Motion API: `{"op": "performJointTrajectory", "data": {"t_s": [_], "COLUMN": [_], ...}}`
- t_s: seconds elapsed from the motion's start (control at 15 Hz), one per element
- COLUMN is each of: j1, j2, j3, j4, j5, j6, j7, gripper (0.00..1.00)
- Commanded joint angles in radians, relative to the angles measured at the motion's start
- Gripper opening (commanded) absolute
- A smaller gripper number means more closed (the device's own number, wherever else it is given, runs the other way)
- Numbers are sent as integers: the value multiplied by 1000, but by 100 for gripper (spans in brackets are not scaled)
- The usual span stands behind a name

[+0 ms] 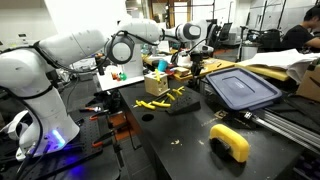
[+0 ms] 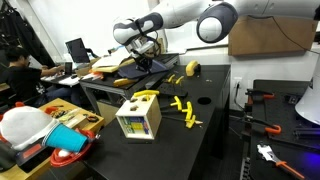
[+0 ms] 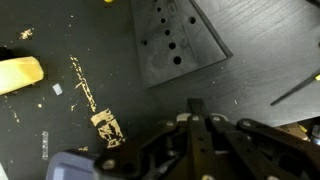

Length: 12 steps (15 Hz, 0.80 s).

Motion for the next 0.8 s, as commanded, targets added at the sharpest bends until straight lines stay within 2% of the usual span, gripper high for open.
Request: {"op": "performJointTrajectory", "data": {"t_s": [0.0, 0.2, 0.27, 0.33, 0.4, 0.53, 0.6, 0.73], "j1": [-4, -9, -13, -17, -7, -12, -13, -14], "j2": [-7, -5, -5, -5, 4, 5, 5, 5], "j3": [4, 10, 14, 17, 6, 11, 11, 11], "j4": [0, -1, -1, -1, -1, -1, -1, -1], "j5": [3, 11, 18, 25, 7, 10, 11, 12], "j6": [-30, -19, -20, -40, -3, -8, -8, -10], "j7": [-11, 2, 23, 44, 15, 29, 29, 30], "gripper": [0, 0, 8, 27, 7, 23, 27, 27]}}
